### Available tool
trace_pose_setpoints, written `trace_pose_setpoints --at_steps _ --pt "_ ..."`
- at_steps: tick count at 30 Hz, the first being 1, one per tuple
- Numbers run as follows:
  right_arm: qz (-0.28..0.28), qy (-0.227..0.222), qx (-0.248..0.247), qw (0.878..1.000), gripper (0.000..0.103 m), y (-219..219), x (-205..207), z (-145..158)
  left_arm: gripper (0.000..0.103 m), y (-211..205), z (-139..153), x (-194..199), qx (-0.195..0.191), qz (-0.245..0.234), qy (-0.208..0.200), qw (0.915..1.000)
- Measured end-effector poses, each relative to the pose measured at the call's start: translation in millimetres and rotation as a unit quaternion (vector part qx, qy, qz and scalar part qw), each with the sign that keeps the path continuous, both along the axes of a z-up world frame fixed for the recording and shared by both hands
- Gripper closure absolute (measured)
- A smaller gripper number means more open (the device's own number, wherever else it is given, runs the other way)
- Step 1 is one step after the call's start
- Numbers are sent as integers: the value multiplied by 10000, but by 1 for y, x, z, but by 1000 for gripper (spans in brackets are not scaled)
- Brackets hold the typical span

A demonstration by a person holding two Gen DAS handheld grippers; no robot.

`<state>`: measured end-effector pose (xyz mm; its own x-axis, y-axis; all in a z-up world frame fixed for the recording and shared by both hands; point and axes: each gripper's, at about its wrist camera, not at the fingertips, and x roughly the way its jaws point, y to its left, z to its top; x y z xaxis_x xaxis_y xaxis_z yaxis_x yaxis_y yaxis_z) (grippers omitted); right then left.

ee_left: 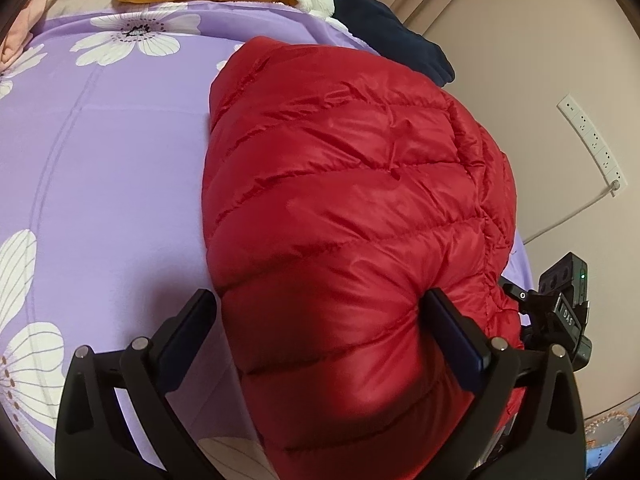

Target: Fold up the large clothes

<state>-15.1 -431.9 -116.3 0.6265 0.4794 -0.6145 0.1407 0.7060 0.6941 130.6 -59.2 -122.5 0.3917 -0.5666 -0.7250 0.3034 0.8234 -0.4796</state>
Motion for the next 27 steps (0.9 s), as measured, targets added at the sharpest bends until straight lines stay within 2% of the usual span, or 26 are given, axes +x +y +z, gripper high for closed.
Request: trace_pose_setpoints --at_steps 10,27 --pt "59 -48 117 9999 8 0 5 -4 0 -6 -2 2 -85 -22 37 10000" --pt "51 -224 105 9997 9 7 5 -5 0 -15 -2 3 -15 -35 1 10000"
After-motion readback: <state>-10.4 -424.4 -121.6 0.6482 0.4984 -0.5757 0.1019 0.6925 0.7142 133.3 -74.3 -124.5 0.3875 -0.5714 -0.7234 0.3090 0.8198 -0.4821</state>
